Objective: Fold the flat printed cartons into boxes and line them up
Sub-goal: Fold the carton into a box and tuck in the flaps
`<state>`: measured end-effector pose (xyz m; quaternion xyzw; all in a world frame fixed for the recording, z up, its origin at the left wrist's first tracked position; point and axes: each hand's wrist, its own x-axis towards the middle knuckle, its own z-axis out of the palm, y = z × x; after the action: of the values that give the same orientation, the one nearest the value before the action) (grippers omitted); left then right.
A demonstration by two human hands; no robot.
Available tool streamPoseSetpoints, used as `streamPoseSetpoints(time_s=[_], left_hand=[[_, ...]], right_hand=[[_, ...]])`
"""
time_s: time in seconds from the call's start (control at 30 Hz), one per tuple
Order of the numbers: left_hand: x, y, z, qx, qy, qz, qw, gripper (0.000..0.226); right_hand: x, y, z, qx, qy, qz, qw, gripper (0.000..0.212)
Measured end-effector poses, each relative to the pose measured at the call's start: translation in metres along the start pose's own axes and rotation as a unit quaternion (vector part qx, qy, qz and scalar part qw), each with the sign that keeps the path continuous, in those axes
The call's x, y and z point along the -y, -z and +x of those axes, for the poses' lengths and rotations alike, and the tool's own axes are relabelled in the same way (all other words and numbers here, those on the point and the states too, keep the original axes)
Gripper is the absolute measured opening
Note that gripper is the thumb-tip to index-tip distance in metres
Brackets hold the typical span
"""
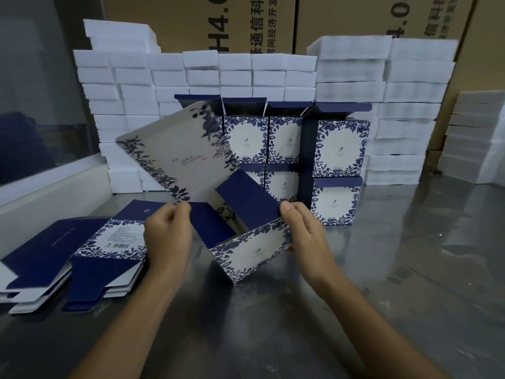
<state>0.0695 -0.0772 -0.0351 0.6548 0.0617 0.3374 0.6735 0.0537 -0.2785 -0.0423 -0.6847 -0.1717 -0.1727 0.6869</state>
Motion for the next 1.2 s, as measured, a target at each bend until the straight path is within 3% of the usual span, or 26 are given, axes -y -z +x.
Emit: streamPoseSetpoints(time_s=[0.1, 0.17, 0.27, 0.4, 0.5, 0.6, 0.67, 0.77, 0.87, 0.9, 0.97, 1.07, 1.2], left_hand=[[0.003, -0.003, -0.002, 0.008, 0.007, -0.009, 1.0, 0.012], [0.005, -0.005, -0.003, 0.032, 0.021, -0.017, 0.999, 0.019], [0.01, -0.005, -0.003, 0.044, 0.048, -0.036, 0.997, 0.036], [0.012, -0.007, -0.004, 0.054, 0.061, -0.054, 0.995, 0.053], [0.018, -0.009, -0.004, 0.074, 0.065, -0.039, 0.994, 0.043], [0.019, -0.009, -0.005, 0.097, 0.064, -0.023, 0.993, 0.014], [0.02, -0.008, -0.006, 0.12, 0.074, -0.011, 0.99, 0.01], [0.022, -0.006, -0.005, 0.149, 0.1, -0.007, 0.984, 0.03], [0.019, -0.003, -0.006, 0.173, 0.119, -0.031, 0.977, 0.084], [0.02, -0.002, -0.005, 0.176, 0.109, -0.032, 0.978, 0.092], [0.022, 0.0, -0.003, 0.188, 0.088, -0.032, 0.978, 0.093], [0.02, -0.001, -0.007, 0.226, 0.079, -0.024, 0.971, 0.076], [0.019, -0.004, -0.015, 0.211, 0.058, 0.009, 0.976, 0.078]], right_hand=[[-0.005, 0.003, 0.001, -0.005, -0.015, -0.02, 1.0, 0.066], [-0.011, 0.006, 0.001, 0.004, -0.014, -0.034, 0.999, 0.072], [-0.026, 0.008, 0.001, 0.034, -0.008, -0.064, 0.997, 0.023], [-0.036, 0.007, 0.004, -0.049, -0.004, -0.079, 0.996, 0.024], [-0.034, 0.01, 0.008, -0.106, -0.019, -0.102, 0.989, 0.016], [-0.033, 0.017, 0.01, -0.104, -0.036, -0.136, 0.985, 0.026], [-0.032, 0.018, 0.01, -0.101, -0.047, -0.134, 0.985, 0.028], [-0.029, 0.016, 0.008, -0.069, -0.067, -0.097, 0.991, 0.039], [-0.022, 0.014, 0.007, -0.037, -0.138, -0.005, 0.99, 0.056], [-0.021, 0.015, 0.008, -0.026, -0.155, 0.011, 0.988, 0.062], [-0.019, 0.012, 0.006, -0.004, -0.158, 0.021, 0.987, 0.063], [-0.017, 0.007, 0.002, 0.016, -0.147, 0.032, 0.989, 0.063], [-0.018, 0.008, -0.004, 0.033, -0.112, 0.07, 0.991, 0.101]])
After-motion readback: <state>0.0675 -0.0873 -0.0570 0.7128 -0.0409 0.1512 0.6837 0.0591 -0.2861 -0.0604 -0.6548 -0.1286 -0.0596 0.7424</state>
